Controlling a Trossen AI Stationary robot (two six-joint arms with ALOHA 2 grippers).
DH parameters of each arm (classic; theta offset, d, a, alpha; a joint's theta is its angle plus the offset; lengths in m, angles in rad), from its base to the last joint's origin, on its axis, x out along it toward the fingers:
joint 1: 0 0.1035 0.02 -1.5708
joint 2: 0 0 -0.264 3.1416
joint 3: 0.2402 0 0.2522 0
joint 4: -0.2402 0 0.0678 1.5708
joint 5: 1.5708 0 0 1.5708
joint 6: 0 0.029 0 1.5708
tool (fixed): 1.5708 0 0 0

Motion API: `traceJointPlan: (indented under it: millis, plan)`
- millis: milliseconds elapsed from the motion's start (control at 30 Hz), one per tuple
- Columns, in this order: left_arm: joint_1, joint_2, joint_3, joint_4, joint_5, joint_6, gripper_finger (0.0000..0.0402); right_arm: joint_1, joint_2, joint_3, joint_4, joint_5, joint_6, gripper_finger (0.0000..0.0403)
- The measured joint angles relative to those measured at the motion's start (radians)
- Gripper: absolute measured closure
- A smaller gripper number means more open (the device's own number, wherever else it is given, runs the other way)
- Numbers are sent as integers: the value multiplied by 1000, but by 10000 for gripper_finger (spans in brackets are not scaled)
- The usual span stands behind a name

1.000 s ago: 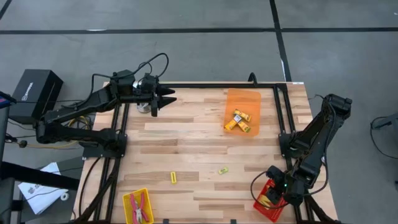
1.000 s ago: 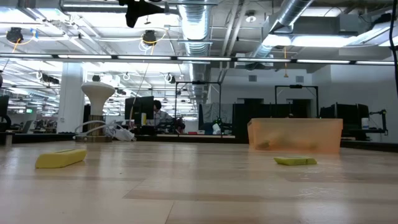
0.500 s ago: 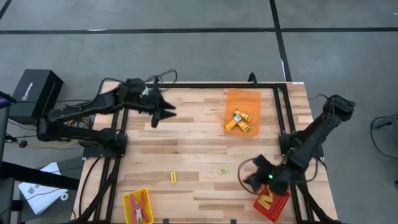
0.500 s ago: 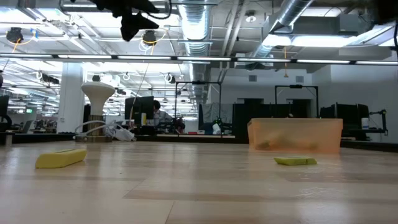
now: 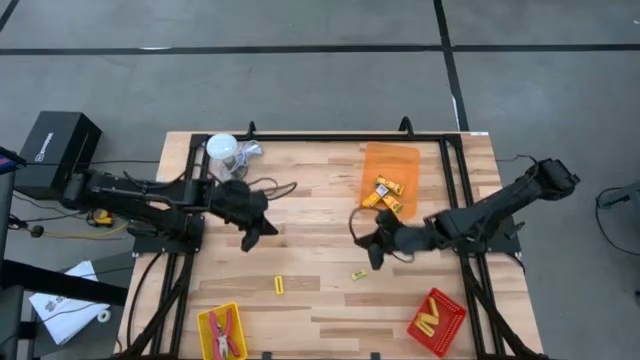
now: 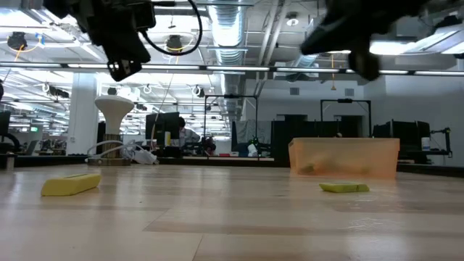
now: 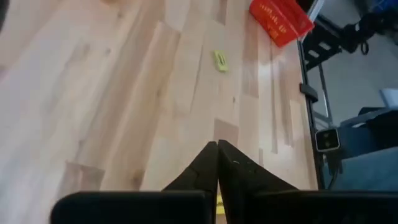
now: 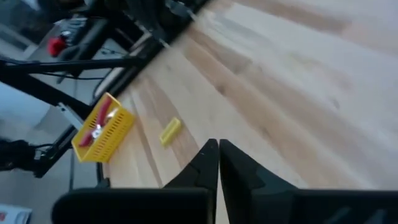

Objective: Pick & Place School Supplies
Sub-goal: Put the yellow eraser into the red bin

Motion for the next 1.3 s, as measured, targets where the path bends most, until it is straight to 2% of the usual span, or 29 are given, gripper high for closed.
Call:
traceJointPlan:
  millis: [133,200,400,633,767,900,1133,1300]
  plan:
    - [-119,19,-47,44,-88,-78,400,-126,0,0,99,-144,-149,398]
    - [-182,43,-71,137,-146,-144,401,-185,0,0,136,-207,-200,401]
    - [-350,147,-99,241,-340,-316,401,-329,0,34,175,-402,-333,401]
    - [-464,355,-99,416,-414,-477,401,-451,0,103,175,-590,-443,402]
    - [-498,449,-99,431,-433,-520,401,-479,0,141,176,-619,-449,403]
    - [-520,505,-99,432,-397,-521,401,-481,0,169,175,-613,-449,403]
    - [-566,520,-101,424,-391,-521,401,-479,0,196,169,-580,-440,403]
    - [-573,520,-149,422,-390,-532,401,-472,0,213,170,-538,-431,403]
